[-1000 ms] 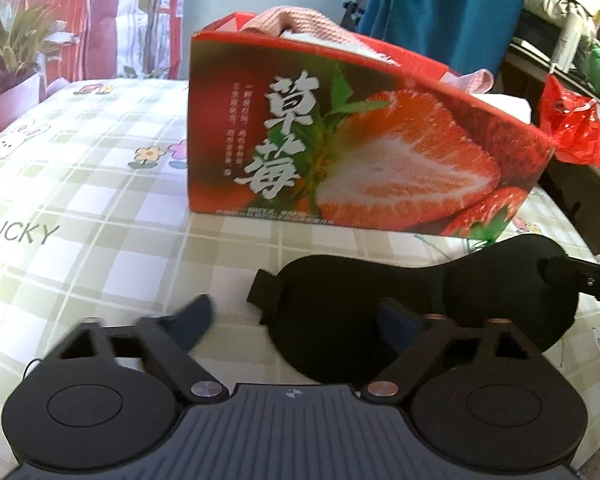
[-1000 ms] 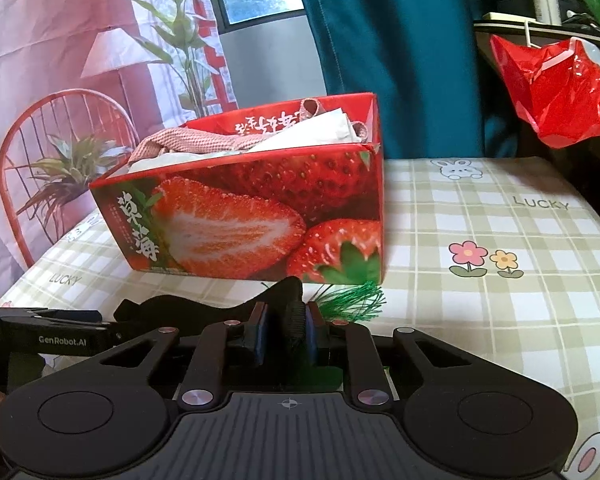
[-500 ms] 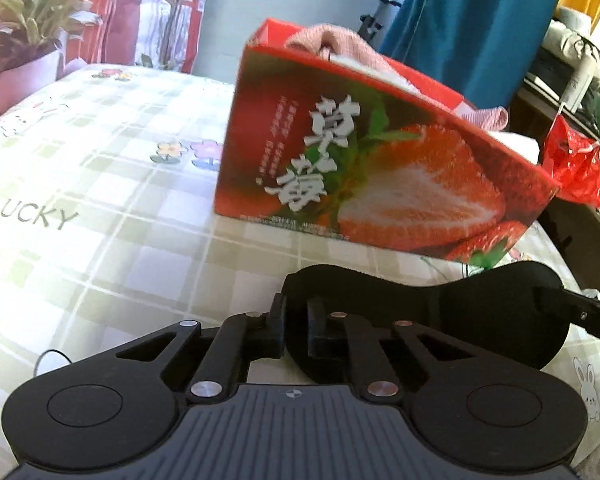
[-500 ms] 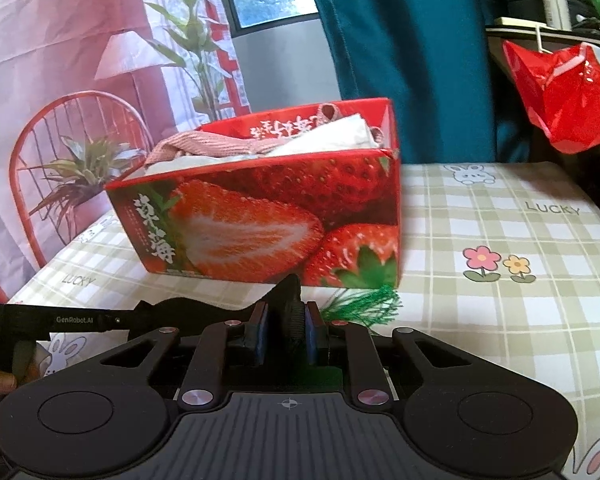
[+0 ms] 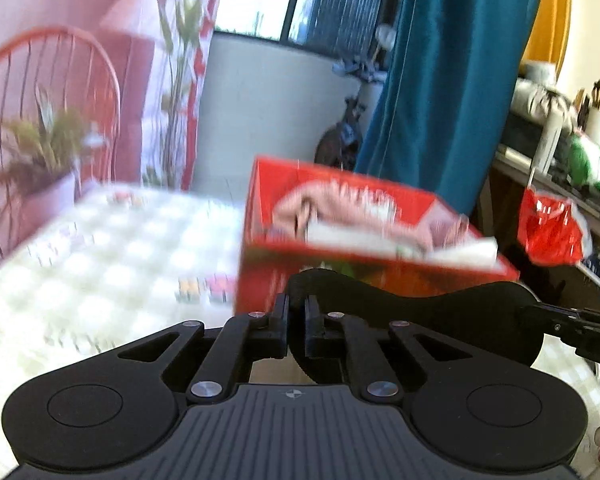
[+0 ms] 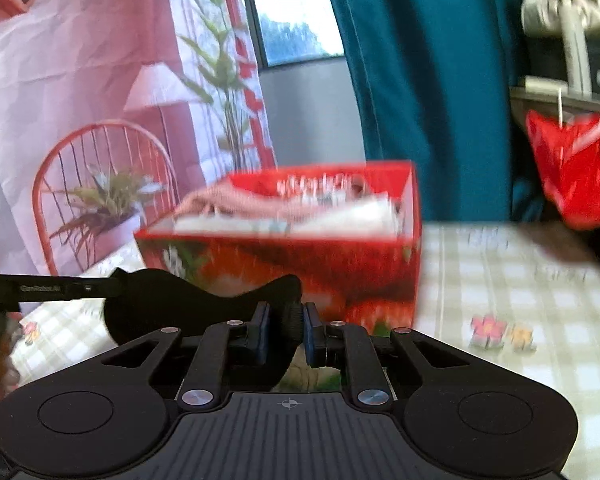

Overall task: Organize soft objects
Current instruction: 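Grasp the black eye mask with the left tool and lift it, then carry the eye mask over the box and lower it inside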

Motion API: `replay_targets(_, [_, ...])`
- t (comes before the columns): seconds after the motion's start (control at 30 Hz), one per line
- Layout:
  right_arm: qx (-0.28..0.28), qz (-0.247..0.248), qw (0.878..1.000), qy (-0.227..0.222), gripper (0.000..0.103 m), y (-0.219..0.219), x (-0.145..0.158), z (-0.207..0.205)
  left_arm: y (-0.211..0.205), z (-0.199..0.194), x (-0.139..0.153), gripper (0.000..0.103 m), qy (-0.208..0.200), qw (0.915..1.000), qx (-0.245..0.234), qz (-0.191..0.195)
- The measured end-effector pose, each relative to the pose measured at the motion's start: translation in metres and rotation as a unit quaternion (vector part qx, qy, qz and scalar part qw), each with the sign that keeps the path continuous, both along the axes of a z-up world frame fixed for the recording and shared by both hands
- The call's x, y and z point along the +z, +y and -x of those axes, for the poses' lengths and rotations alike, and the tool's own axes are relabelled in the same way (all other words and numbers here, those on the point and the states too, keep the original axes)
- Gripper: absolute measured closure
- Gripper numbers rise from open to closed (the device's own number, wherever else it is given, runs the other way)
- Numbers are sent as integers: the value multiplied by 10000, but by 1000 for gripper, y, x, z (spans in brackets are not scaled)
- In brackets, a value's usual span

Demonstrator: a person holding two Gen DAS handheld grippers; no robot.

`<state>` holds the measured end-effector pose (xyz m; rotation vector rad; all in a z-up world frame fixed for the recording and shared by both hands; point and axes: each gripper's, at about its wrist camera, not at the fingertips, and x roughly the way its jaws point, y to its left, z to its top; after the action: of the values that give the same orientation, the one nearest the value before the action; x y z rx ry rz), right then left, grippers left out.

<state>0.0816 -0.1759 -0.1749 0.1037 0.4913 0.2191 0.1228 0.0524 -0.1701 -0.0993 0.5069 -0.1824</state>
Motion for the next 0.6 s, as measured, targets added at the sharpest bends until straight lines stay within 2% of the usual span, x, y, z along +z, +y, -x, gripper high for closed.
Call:
replay_targets(0.07, [41,44,9998,-199,88,1,12,-2,0,-1,16,101,-231,9997,24,-93])
replay_targets(0.2, [119,92,9984,-548,89,2,36,-10,-2,-7,43,101,-614,9980,18,-161])
replay_targets(0.43, [138,115,9962,-857,89,-4,68,-39,-13,-32,67,101,-955,9950,-33,-279])
replay_targets(0.6, [169,298,9943,-1013,89,-2,86,-66,-23,-64,79,101,-1005,9945,-12,-283])
